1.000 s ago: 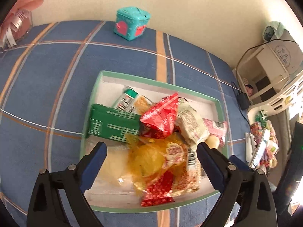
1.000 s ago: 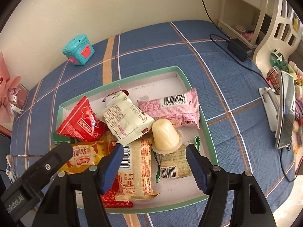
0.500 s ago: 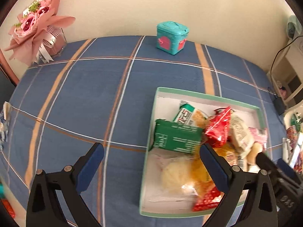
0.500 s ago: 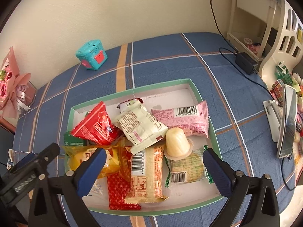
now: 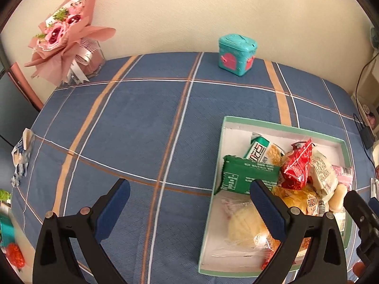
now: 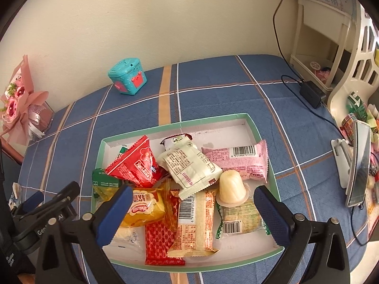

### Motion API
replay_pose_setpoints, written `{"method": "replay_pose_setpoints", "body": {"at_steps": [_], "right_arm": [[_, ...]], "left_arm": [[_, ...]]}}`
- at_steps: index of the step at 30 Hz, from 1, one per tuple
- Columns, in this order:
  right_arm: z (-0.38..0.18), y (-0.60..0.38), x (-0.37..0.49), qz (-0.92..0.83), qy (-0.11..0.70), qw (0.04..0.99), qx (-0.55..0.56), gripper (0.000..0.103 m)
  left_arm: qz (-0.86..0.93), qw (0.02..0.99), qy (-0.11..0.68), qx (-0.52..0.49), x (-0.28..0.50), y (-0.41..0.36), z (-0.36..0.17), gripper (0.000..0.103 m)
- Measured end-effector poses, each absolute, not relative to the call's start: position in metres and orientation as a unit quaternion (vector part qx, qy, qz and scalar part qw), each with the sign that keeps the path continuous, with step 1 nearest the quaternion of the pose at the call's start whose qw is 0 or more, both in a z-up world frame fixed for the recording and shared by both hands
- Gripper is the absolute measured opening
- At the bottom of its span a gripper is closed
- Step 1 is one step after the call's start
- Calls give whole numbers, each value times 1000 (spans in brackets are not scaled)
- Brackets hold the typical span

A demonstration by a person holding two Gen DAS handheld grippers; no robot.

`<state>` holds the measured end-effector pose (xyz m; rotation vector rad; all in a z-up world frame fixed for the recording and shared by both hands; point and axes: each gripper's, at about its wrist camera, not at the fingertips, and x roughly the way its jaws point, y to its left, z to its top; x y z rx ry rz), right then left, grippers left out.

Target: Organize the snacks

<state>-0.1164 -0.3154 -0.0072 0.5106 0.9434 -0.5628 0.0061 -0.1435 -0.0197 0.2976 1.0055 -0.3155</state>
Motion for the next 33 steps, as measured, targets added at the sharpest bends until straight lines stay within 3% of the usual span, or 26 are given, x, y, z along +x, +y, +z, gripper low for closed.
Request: {"method": "replay_pose_setpoints", "body": {"at_steps": [7,33], "right_arm": [[-5,-303,-113,-256,446,826,229,103],[3,-248,-129,-237,444,842,196,103]], "left_arm": [[-110,868,447,185,-4,-138,-13,101],[-96,869,449,183,-36,-78,-1,101]]}}
